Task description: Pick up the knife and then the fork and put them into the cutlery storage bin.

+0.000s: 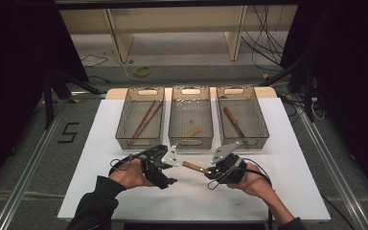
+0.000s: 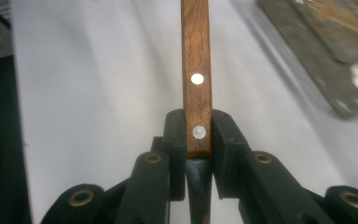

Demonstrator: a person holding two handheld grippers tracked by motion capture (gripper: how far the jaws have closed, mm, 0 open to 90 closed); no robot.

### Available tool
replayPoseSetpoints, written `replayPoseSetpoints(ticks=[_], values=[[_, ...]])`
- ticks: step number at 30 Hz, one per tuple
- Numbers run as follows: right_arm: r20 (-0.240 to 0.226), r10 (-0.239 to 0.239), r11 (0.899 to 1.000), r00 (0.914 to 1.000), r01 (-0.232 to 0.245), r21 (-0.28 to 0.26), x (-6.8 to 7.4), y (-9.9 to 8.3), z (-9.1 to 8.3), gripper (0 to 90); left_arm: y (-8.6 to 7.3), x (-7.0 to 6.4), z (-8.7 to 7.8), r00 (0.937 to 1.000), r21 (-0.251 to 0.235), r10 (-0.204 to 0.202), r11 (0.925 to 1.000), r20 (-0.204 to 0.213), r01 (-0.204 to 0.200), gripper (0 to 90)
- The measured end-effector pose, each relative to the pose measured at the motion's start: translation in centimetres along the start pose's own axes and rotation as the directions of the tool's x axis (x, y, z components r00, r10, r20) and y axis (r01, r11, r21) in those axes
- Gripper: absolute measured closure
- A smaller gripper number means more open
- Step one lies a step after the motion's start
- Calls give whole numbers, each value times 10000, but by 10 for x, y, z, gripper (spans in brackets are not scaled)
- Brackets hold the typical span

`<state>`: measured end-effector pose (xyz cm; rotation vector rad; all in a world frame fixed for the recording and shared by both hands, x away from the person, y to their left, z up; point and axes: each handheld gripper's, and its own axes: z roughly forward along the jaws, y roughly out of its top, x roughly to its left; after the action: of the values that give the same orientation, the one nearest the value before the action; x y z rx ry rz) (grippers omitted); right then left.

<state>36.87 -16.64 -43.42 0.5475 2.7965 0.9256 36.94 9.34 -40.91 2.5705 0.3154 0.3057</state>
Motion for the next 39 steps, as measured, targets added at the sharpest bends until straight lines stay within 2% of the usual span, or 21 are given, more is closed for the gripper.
replayPoseSetpoints(ticks=[5,8,10,13,14,19,20,22,23,25,26,29,32,34,35,38,39], values=[[522,475,9988,9975,-468,-137,-14,-11,-16,782,-10,8,0,9961,-189,-839,9963,-269,834,260],[905,755,9965,9930,-718,-435,-23,-14,-30,782,-19,10,0,9890,-457,-1432,9889,-369,1415,238],[1157,984,9938,9884,-917,-626,-30,-14,-40,782,-26,12,1,9799,-784,-1904,9795,-592,1856,228],[1522,1358,9886,9790,-1239,-853,-43,-12,-54,781,-38,14,0,9591,-1365,-2740,9552,-716,2627,222],[1630,1481,9866,9754,-1343,-929,-48,-11,-59,781,-42,14,1,9503,-1580,-3020,9446,-751,2877,221],[2239,2084,9746,9521,-1829,-1291,-72,-4,-78,781,-62,15,0,9139,-2180,-3943,9043,-967,3671,203],[2318,2205,9721,9474,-1940,-1317,-77,-2,-81,781,-65,15,0,9087,-2294,-4047,8986,-1029,3742,202],[2587,2414,9679,9353,-2126,-1343,-89,1,-85,780,-70,14,-1,8959,-2618,-4322,8807,-1033,3947,198],[2675,2539,9650,9295,-2246,-1357,-95,3,-86,781,-73,14,-2,8939,-2686,-4363,8775,-1028,3973,198],[2850,2745,9598,9184,-2437,-1390,-106,5,-87,781,-76,15,-4,8837,-2876,-4591,8617,-910,4181,195],[2896,2941,9541,9108,-2620,-1447,-111,6,-87,781,-78,15,-6,8796,-3025,-4675,8539,-883,4235,192],[3052,3326,9421,8923,-2999,-1500,-126,8,-86,780,-83,16,-9,8663,-3486,-4949,8252,-673,4443,192],[3294,3540,9351,8753,-3252,-1410,-140,11,-82,780,-88,17,-12,8579,-3727,-5116,8061,-485,4597,192],[3393,3658,9307,8666,-3385,-1387,-147,12,-80,780,-90,17,-13,8555,-3863,-5167,7960,-328,4660,190],[3453,3718,9283,8617,-3453,-1378,-151,13,-78,780,-91,16,-13,8529,-3981,-5213,7884,-279,4689,189],[3533,3950,9185,8480,-3732,-1310,-161,16,-72,779,-93,15,-14,8532,-4091,-5209,7846,-275,4658,189],[3592,3976,9172,8443,-3765,-1304,-164,17,-69,780,-94,14,-15,8554,-4126,-5175,7841,-222,4637,189]])
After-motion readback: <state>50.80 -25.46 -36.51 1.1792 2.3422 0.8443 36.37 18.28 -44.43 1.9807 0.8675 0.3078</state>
